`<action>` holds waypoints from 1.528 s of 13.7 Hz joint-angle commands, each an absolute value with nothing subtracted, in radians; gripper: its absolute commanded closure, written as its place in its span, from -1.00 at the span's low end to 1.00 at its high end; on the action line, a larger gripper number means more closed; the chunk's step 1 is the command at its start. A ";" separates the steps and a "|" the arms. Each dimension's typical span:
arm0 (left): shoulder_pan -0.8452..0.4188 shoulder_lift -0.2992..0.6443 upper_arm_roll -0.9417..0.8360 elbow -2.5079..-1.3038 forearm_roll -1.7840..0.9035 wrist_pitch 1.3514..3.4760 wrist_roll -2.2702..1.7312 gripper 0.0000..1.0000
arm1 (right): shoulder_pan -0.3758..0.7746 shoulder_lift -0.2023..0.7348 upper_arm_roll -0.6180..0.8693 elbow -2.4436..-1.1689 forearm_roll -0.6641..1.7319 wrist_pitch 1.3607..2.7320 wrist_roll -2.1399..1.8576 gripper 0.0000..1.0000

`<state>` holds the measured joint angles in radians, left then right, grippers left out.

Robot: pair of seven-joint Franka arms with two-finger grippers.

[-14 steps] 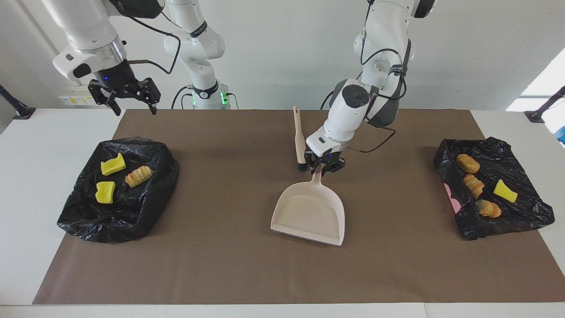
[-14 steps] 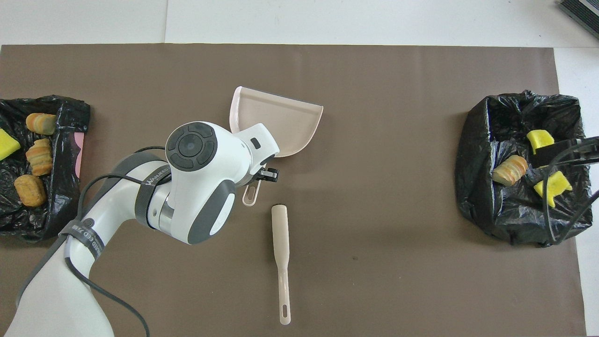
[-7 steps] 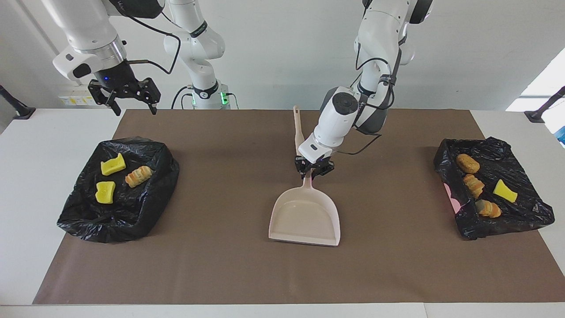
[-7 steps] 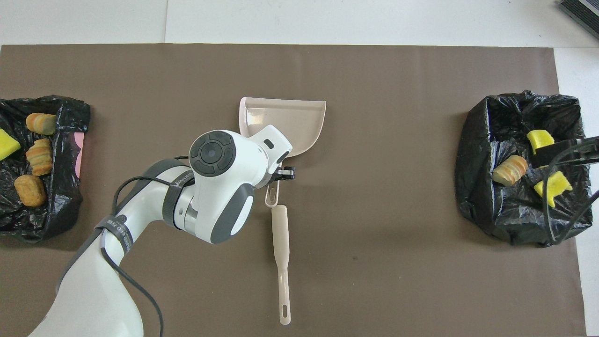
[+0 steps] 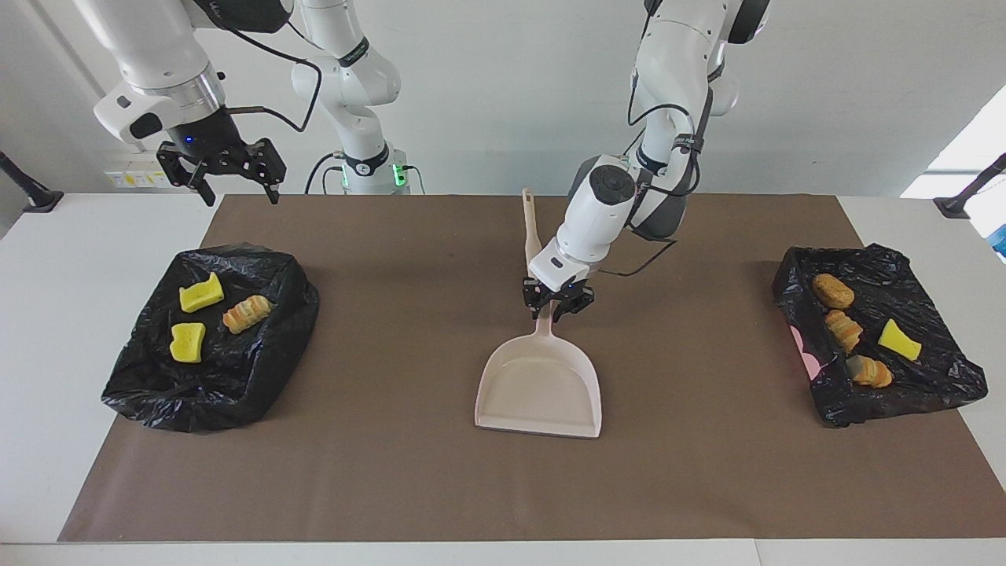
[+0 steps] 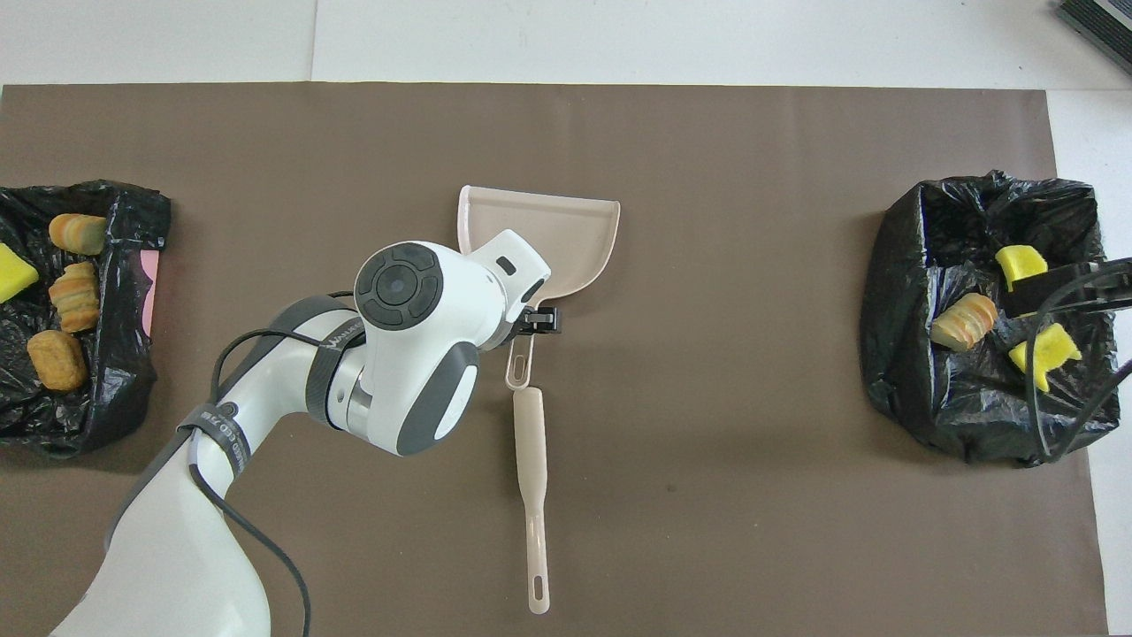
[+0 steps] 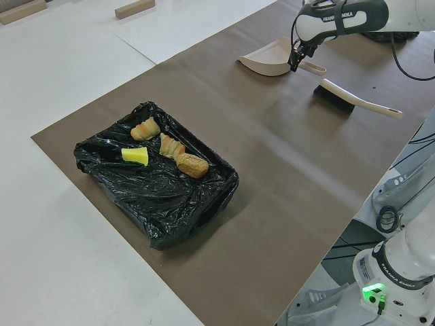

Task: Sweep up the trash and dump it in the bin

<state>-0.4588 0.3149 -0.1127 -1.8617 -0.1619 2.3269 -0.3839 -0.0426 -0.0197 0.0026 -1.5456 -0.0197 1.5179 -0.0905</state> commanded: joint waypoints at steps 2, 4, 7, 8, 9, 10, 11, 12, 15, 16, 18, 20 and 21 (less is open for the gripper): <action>-0.388 0.252 -0.097 -1.821 -0.166 2.175 -0.368 -1.00 | -0.043 -0.037 0.003 -1.562 -0.015 1.506 -0.094 -1.00; -0.332 0.224 -0.094 -1.799 -0.164 2.126 -0.364 -1.00 | -0.043 -0.037 0.003 -1.562 -0.015 1.508 -0.094 -1.00; -0.217 0.118 -0.094 -1.805 -0.153 2.033 -0.243 -1.00 | -0.043 -0.037 0.003 -1.562 -0.015 1.506 -0.094 -1.00; -0.175 0.092 -0.094 -1.805 -0.150 1.993 -0.194 -1.00 | -0.043 -0.037 0.003 -1.562 -0.015 1.506 -0.094 -1.00; -0.138 0.071 -0.094 -1.809 -0.138 1.952 -0.149 -1.00 | -0.043 -0.037 0.003 -1.562 -0.015 1.508 -0.094 -1.00; -0.099 0.057 -0.094 -1.809 -0.123 1.916 -0.105 -1.00 | -0.043 -0.037 0.003 -1.562 -0.015 1.506 -0.094 -1.00; -0.074 0.048 -0.094 -1.809 -0.117 1.898 -0.065 -1.00 | -0.043 -0.037 0.003 -1.562 -0.015 1.508 -0.094 -1.00; -0.058 0.038 -0.094 -1.809 -0.104 1.888 -0.043 -1.00 | -0.043 -0.037 0.003 -1.562 -0.015 1.508 -0.094 -1.00; -0.041 0.011 -0.094 -1.784 -0.007 1.809 -0.020 -1.00 | -0.043 -0.037 0.003 -1.562 -0.015 1.506 -0.094 -1.00; -0.040 0.005 -0.094 -1.761 0.020 1.771 -0.014 -1.00 | -0.043 -0.037 0.003 -1.562 -0.015 1.508 -0.094 -1.00; -0.017 0.006 -0.094 -1.679 0.029 1.686 0.000 -1.00 | -0.043 -0.037 0.003 -1.562 -0.015 1.508 -0.094 -1.00; -0.005 0.003 -0.089 -1.620 0.029 1.626 0.002 -1.00 | -0.043 -0.037 0.003 -1.562 -0.015 1.506 -0.094 -1.00; -0.005 0.000 -0.086 -1.599 0.028 1.602 0.002 -1.00 | -0.043 -0.037 0.003 -1.562 -0.015 1.506 -0.094 -1.00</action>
